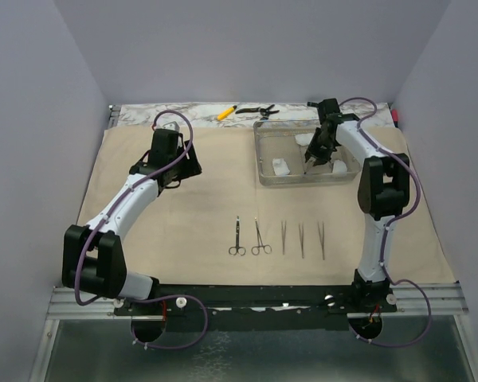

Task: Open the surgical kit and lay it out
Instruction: Pick up the medical item from the container.

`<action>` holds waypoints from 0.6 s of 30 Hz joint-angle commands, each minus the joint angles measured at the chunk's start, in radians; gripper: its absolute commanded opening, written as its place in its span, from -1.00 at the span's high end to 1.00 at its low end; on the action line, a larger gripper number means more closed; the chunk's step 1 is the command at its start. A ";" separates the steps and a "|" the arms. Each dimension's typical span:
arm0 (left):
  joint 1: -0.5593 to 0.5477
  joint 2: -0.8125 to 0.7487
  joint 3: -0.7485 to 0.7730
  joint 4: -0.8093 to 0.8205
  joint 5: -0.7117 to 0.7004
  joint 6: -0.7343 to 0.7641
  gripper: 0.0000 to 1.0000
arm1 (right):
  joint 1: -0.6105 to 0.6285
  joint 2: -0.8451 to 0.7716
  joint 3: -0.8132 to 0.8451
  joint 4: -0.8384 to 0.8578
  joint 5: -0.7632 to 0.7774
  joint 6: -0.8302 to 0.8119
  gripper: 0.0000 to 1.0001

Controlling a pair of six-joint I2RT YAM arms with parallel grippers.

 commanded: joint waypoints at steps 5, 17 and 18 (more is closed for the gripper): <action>0.008 -0.031 0.009 -0.001 0.040 -0.075 -0.37 | 0.080 -0.005 -0.010 -0.109 0.083 0.113 0.25; 0.012 0.002 0.026 -0.003 0.012 -0.076 -0.37 | 0.083 0.094 0.053 -0.147 0.166 0.130 0.32; 0.011 0.007 0.029 -0.002 0.013 -0.077 -0.37 | 0.083 0.100 0.050 -0.135 0.158 0.125 0.35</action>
